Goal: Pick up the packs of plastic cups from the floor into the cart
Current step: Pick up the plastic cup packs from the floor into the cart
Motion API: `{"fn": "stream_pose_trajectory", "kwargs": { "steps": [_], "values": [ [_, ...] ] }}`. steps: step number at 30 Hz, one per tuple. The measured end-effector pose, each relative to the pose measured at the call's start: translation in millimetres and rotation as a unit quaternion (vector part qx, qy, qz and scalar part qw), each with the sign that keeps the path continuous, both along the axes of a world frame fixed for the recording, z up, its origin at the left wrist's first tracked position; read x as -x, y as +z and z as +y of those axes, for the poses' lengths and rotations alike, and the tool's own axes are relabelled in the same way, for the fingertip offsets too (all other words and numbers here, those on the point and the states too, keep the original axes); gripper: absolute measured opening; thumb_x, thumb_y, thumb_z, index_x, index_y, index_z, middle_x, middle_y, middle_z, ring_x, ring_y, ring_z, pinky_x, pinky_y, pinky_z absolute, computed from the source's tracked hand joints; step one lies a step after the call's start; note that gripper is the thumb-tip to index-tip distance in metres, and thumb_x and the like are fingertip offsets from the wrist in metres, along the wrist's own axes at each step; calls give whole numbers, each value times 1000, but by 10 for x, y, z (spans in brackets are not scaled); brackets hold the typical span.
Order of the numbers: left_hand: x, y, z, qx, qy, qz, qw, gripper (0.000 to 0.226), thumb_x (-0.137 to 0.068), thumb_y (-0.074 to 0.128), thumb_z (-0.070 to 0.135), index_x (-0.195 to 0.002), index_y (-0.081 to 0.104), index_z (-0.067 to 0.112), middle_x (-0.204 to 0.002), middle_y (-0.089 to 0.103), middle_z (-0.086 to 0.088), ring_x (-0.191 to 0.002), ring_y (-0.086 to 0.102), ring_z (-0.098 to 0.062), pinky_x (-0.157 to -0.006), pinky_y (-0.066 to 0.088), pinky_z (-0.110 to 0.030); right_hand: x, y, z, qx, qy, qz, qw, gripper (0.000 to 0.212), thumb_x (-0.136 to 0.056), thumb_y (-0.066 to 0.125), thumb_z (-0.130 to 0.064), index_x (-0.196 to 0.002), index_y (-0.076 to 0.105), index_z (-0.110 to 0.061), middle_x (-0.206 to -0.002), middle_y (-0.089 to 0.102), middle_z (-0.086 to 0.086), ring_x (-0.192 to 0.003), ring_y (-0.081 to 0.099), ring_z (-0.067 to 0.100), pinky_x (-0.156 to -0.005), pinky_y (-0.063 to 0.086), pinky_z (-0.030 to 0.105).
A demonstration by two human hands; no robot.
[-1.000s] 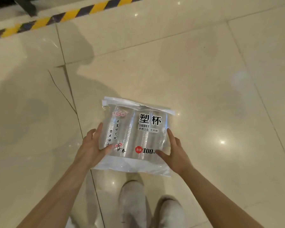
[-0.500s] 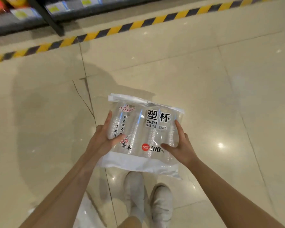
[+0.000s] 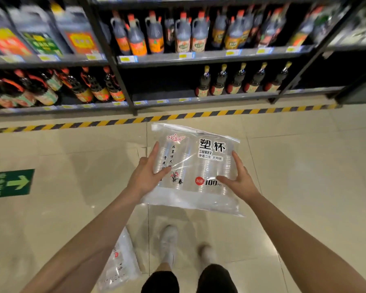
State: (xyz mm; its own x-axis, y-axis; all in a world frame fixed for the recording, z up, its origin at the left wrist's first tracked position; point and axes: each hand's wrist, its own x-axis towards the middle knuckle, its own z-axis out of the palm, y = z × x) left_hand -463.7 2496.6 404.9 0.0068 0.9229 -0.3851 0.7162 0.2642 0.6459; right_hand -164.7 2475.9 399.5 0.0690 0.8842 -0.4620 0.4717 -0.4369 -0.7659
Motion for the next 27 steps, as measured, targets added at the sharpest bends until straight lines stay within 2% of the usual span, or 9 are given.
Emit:
{"fn": "stream_pose_trajectory", "kwargs": {
  "steps": [3, 6, 8, 11, 13, 15, 18, 22, 27],
  "values": [
    [13, 298, -307, -13, 55, 5, 998, 83, -82, 54, 65, -142, -3, 58, -112, 45, -8, -105, 53, -28, -84, 43, -35, 16, 314, -51, -6, 40, 12, 999, 100, -71, 79, -43, -146, 14, -49, -149, 32, -8, -137, 32, 13, -109, 31, 33],
    [-19, 503, -641, -35, 148, -1, 988, 81, -83, 56, 62, -143, 1, 58, -114, 45, -5, -110, 52, -27, -83, 40, -33, -1, 500, -14, -19, 98, 49, 994, 103, -58, 81, -53, -139, 18, -57, -148, 33, -17, -135, 37, 14, -108, 39, 46],
    [-44, 585, -882, -54, 197, 0, 979, 80, -83, 57, 61, -144, 4, 56, -118, 46, -5, -115, 49, -26, -83, 36, -31, 8, 578, 38, -38, 145, 61, 987, 107, -55, 83, -52, -142, 21, -49, -148, 34, -15, -134, 38, 14, -107, 40, 47],
    [-76, 736, -1290, -77, 283, -5, 956, 85, -80, 59, 65, -148, 9, 48, -135, 44, -7, -127, 43, -25, -95, 36, -33, 122, 761, 88, -62, 214, 76, 972, 105, -67, 85, -30, -149, 19, -30, -148, 35, -6, -134, 39, 17, -108, 38, 37],
    [-115, 859, -1590, -93, 350, -18, 932, 94, -77, 63, 63, -151, 14, 32, -145, 38, -7, -133, 38, -24, -101, 33, -33, 229, 897, 49, -53, 234, 88, 967, 101, -72, 82, -23, -149, 18, -23, -139, 42, -3, -125, 47, 17, -98, 41, 30],
    [-164, 999, -1903, -107, 411, -41, 904, 98, -75, 67, 61, -152, 18, 24, -150, 33, -6, -136, 36, -22, -104, 32, -32, 351, 1036, -48, -47, 266, 106, 957, 88, -71, 82, -23, -142, 30, -26, -127, 49, -6, -111, 55, 16, -94, 47, 34],
    [-219, 1196, -2408, -120, 484, -56, 865, 109, -63, 64, 72, -151, 21, 22, -152, 33, -4, -137, 35, -21, -109, 33, -35, 560, 1176, -217, -52, 329, 124, 935, 71, -68, 85, -25, -128, 48, -25, -114, 63, -7, -101, 65, 15, -92, 52, 42],
    [-276, 1333, -3138, -131, 561, -30, 817, 99, -75, 68, 61, -150, 21, 15, -152, 32, -8, -139, 33, -23, -113, 30, -38, 931, 1339, -581, -35, 391, 162, 906, 63, -68, 85, -23, -124, 55, -25, -110, 68, -5, -98, 67, 12, -88, 53, 34],
    [-473, 1469, -4216, -156, 646, -20, 747, 95, -74, 67, 65, -147, 30, 18, -142, 42, 6, -134, 38, -16, -111, 31, -35, 1375, 1446, -1285, 10, 472, 198, 859, 61, -69, 84, -15, -122, 53, -18, -107, 70, 0, -92, 69, 14, -80, 54, 29]
  ]
}}
